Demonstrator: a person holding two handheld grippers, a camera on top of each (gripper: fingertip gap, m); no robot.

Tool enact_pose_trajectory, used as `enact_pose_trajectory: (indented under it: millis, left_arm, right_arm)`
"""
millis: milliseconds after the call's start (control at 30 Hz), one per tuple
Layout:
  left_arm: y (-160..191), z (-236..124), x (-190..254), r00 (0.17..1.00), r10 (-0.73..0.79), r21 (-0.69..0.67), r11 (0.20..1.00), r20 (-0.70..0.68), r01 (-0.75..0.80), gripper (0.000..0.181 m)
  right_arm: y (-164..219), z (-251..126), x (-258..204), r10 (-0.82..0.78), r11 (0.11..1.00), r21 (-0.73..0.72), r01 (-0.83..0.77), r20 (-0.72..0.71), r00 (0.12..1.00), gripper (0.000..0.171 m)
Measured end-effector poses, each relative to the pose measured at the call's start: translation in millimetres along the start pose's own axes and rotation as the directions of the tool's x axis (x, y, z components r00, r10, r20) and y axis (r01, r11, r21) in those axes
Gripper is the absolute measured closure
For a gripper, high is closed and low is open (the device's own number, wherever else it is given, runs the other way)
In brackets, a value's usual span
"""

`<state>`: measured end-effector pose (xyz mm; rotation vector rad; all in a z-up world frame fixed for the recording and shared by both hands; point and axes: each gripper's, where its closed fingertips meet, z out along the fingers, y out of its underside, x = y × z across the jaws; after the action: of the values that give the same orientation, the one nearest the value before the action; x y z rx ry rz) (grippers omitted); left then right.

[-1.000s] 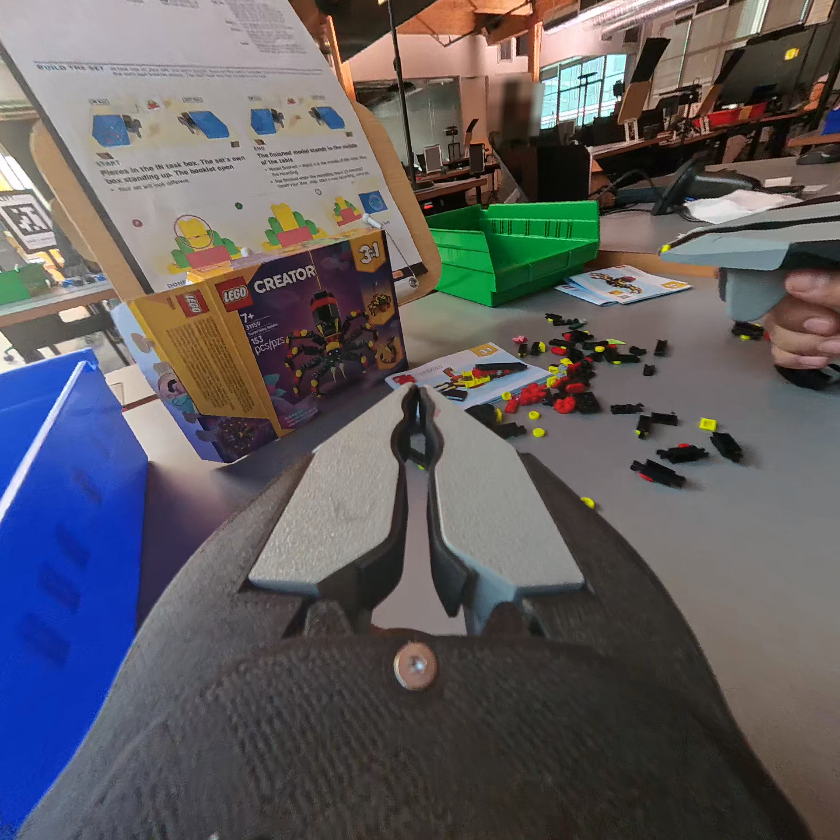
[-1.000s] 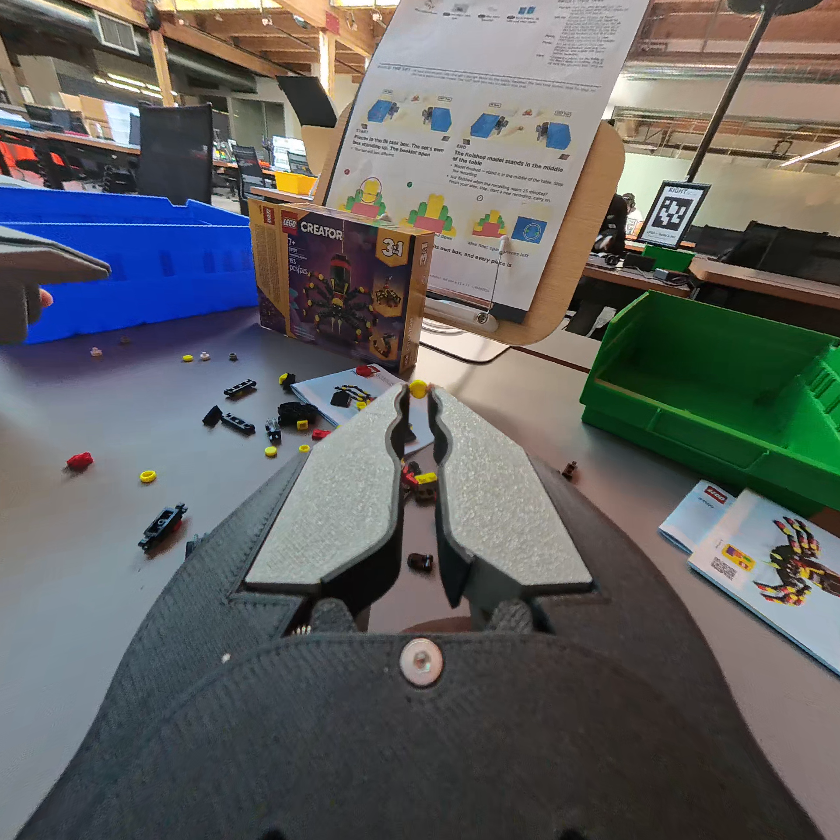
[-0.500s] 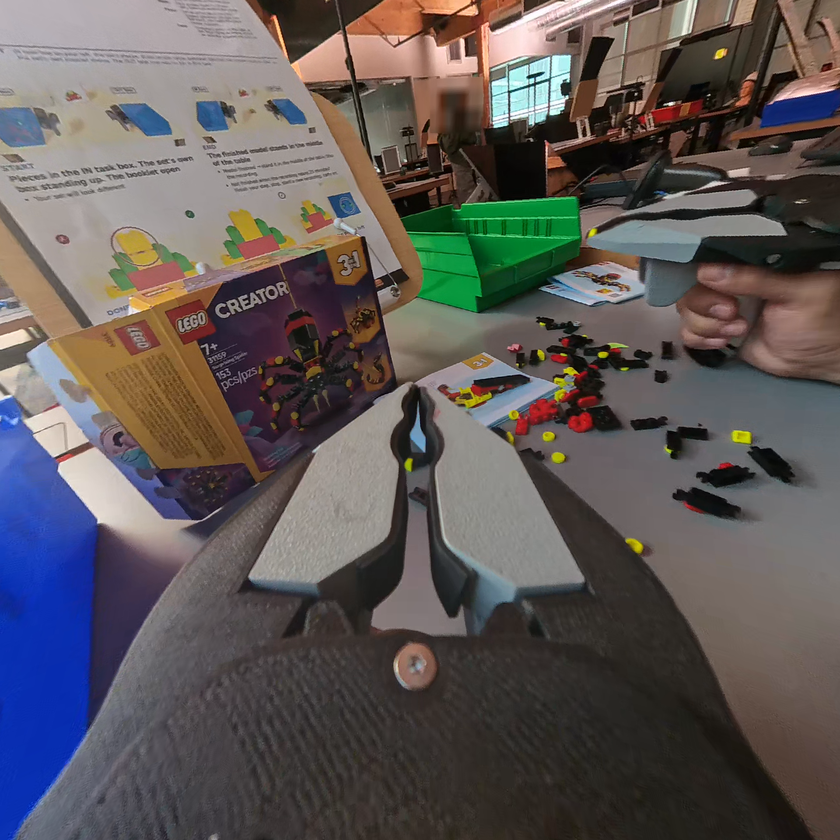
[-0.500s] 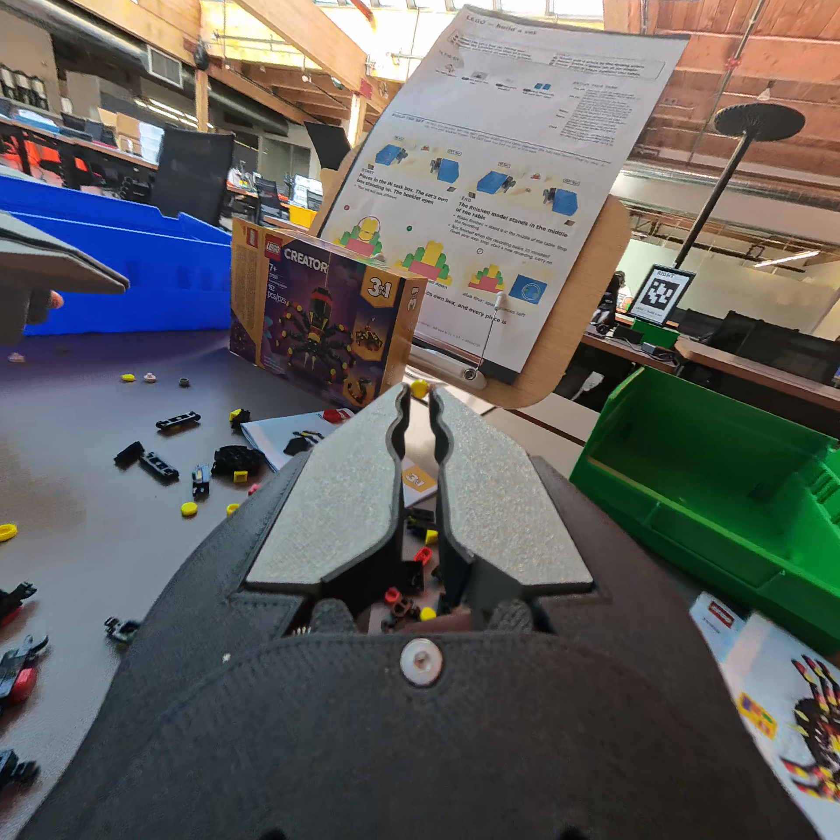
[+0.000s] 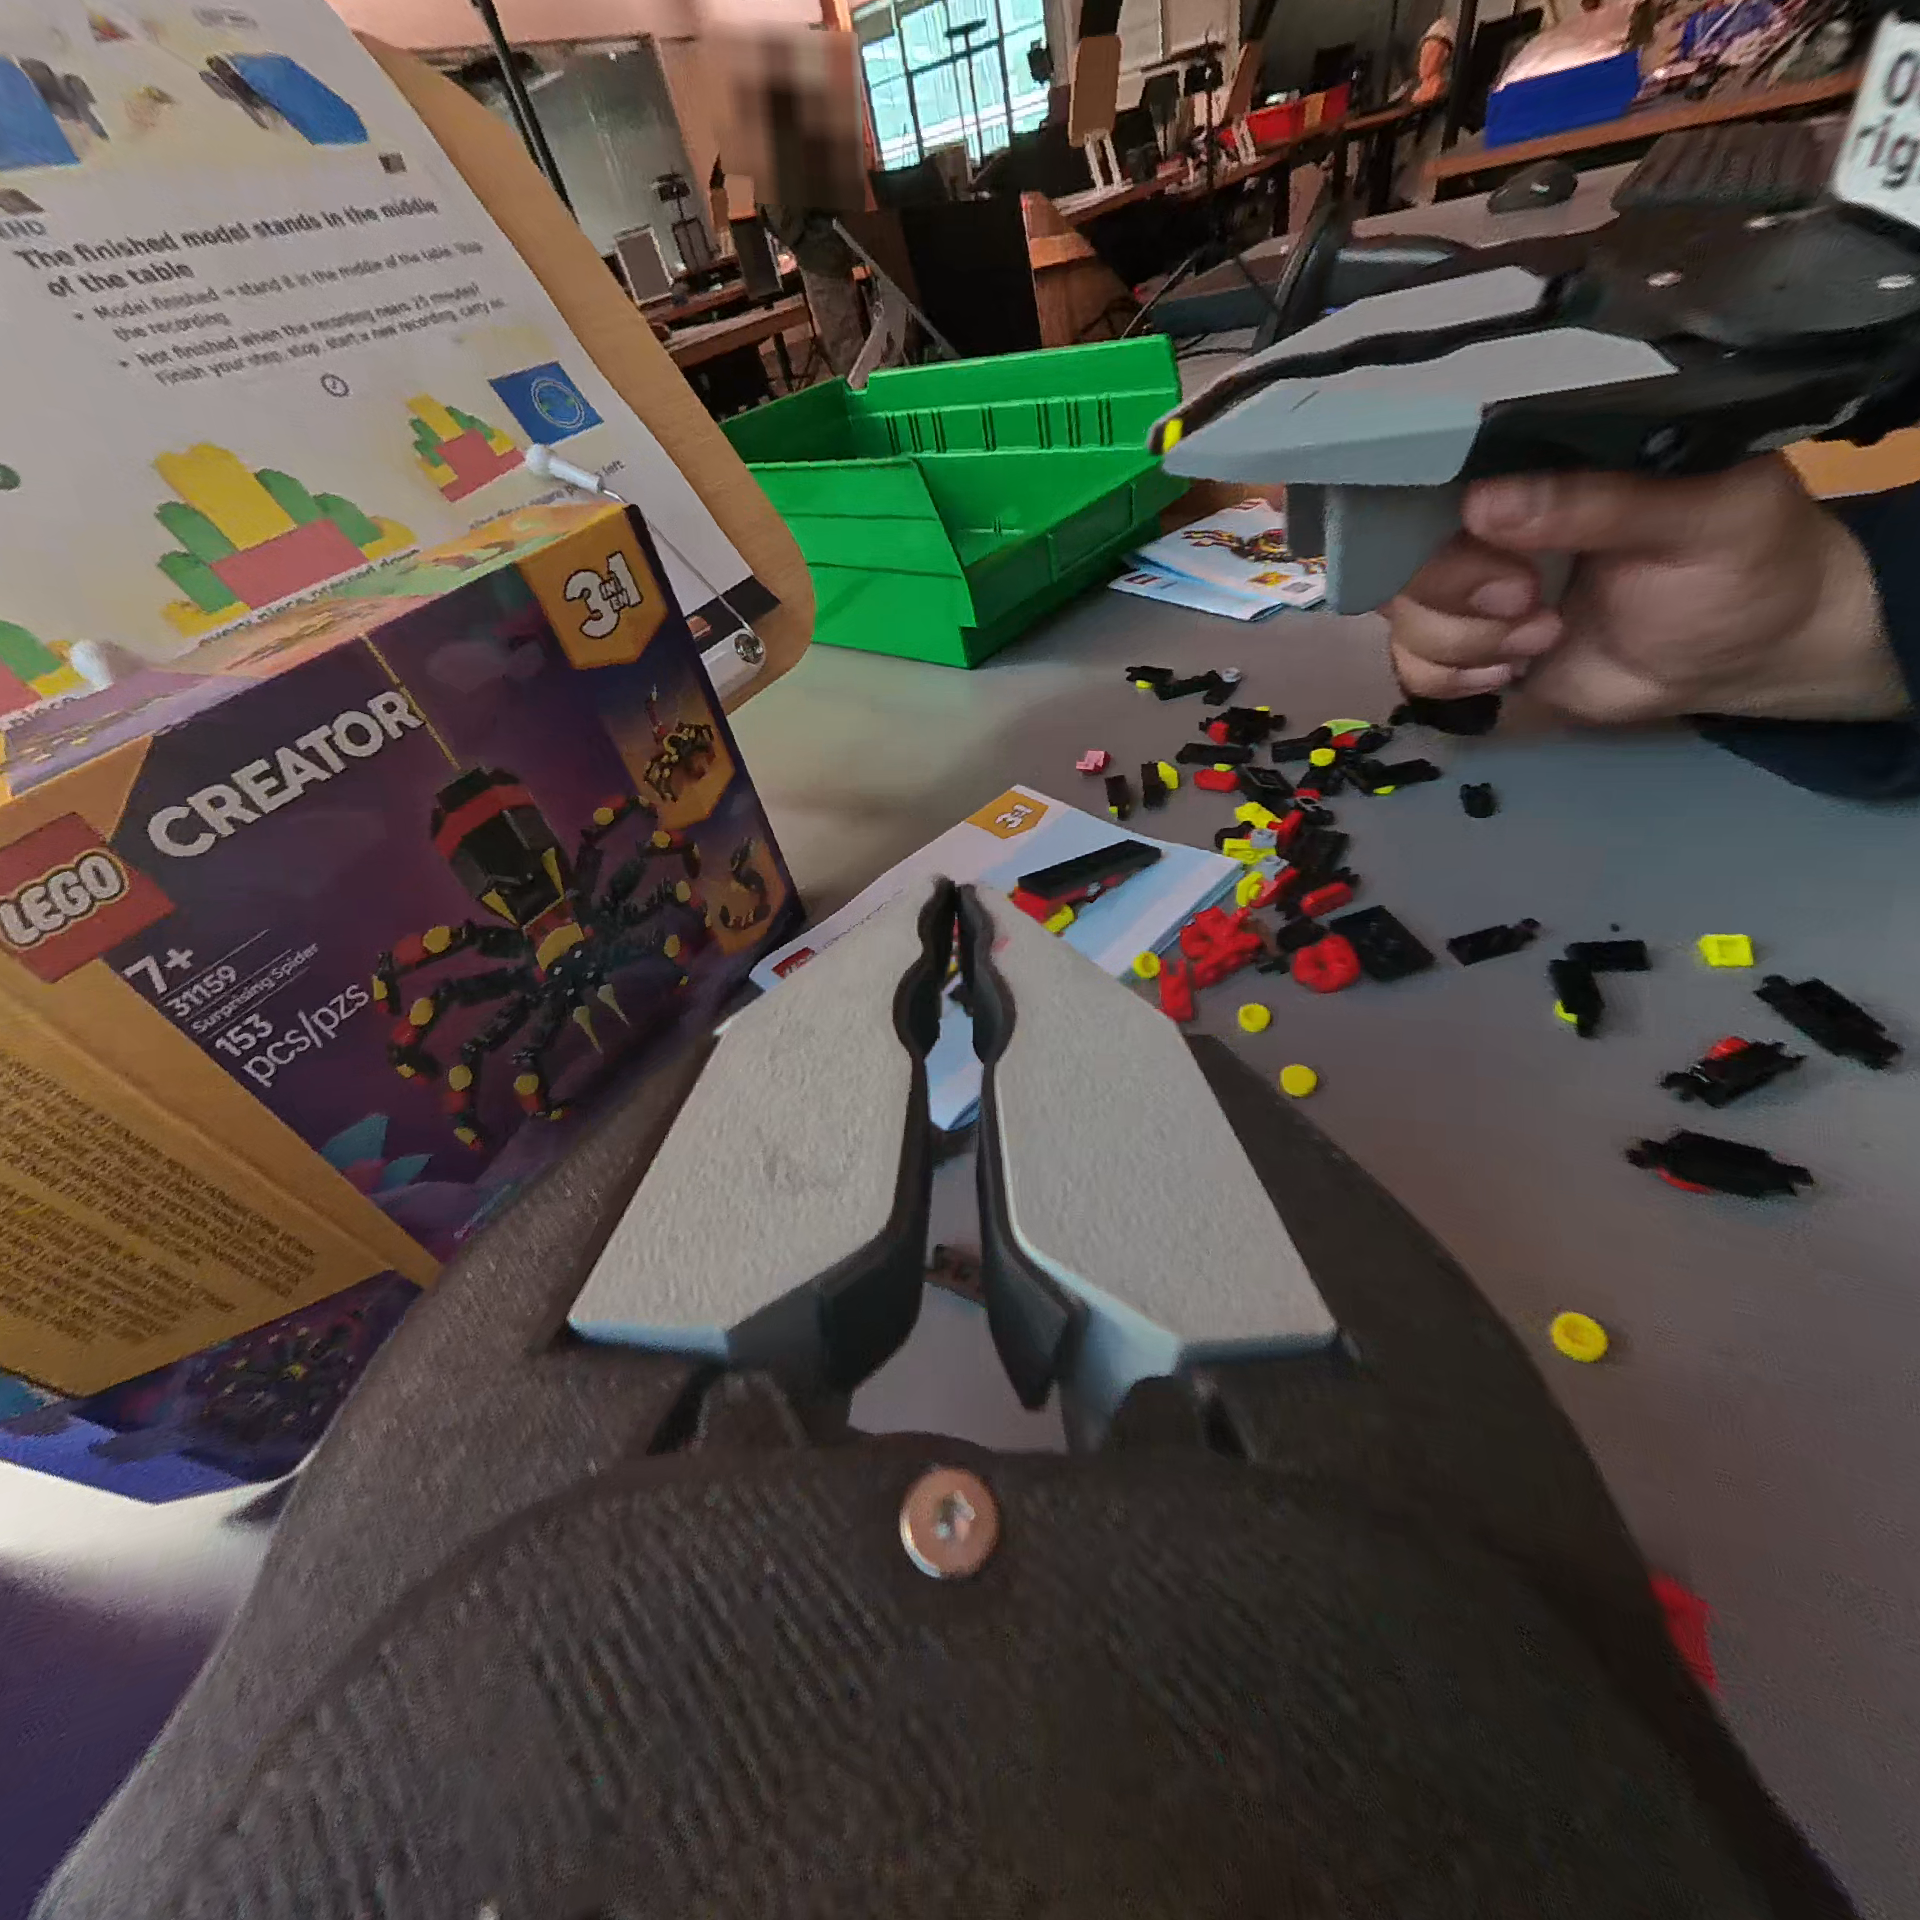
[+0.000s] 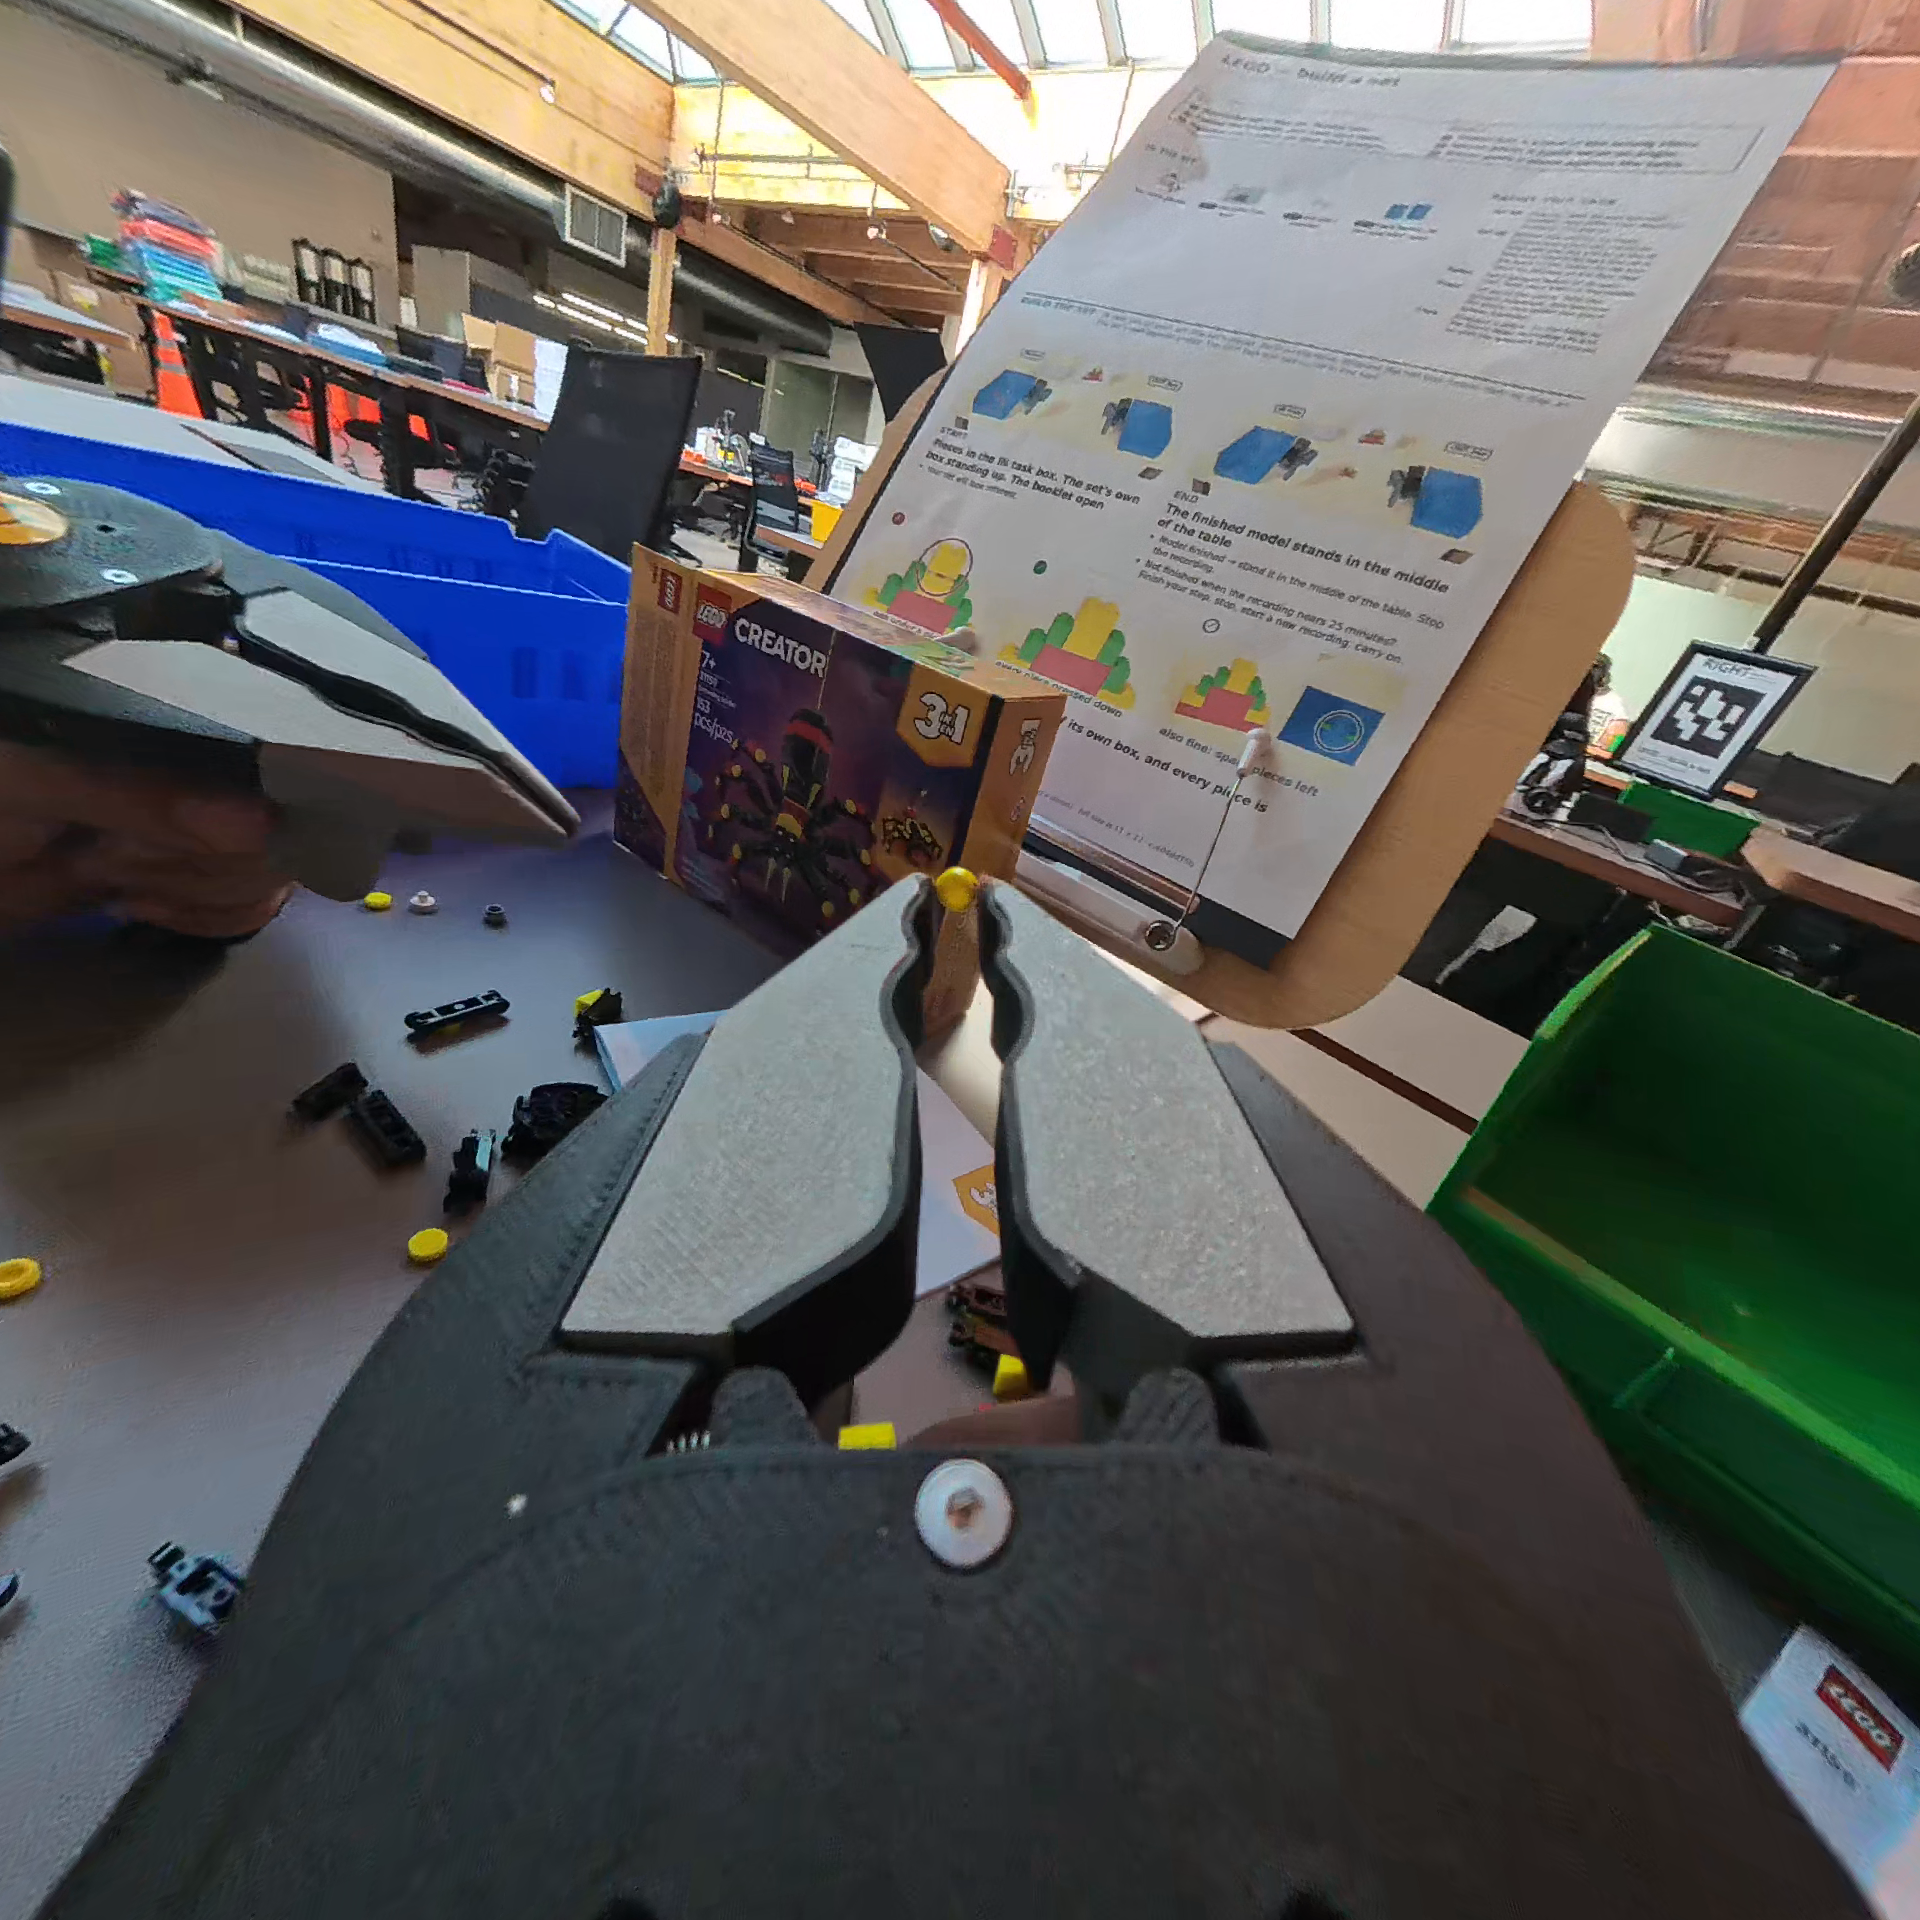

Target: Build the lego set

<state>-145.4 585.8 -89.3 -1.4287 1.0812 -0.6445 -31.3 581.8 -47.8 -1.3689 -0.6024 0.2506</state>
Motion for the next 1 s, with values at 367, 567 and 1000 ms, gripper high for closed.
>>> enact_pose_trajectory:
  millis: [367, 567, 1000]
  left_arm:
    - [-7, -17, 3, 0.998, -0.070, 0.058, 0.996, -0.007, 0.071, 0.181]
    - [-9, -12, 7, 0.998, -0.056, 0.061, 0.997, 0.002, 0.056, 0.181]
    - [1, 4, 39, 0.989, 0.122, -0.025, 0.992, -0.087, -0.124, 0.181]
  right_arm:
    - [21, 0, 2, -0.042, 0.994, -0.104, 0.034, -0.066, 0.997, 0.166]
    - [26, -2, 18, -0.041, 0.992, -0.123, 0.023, -0.140, 0.989, 0.166]
    - [38, 12, 24, -0.100, 0.978, -0.200, 0.061, -0.190, 0.977, 0.167]
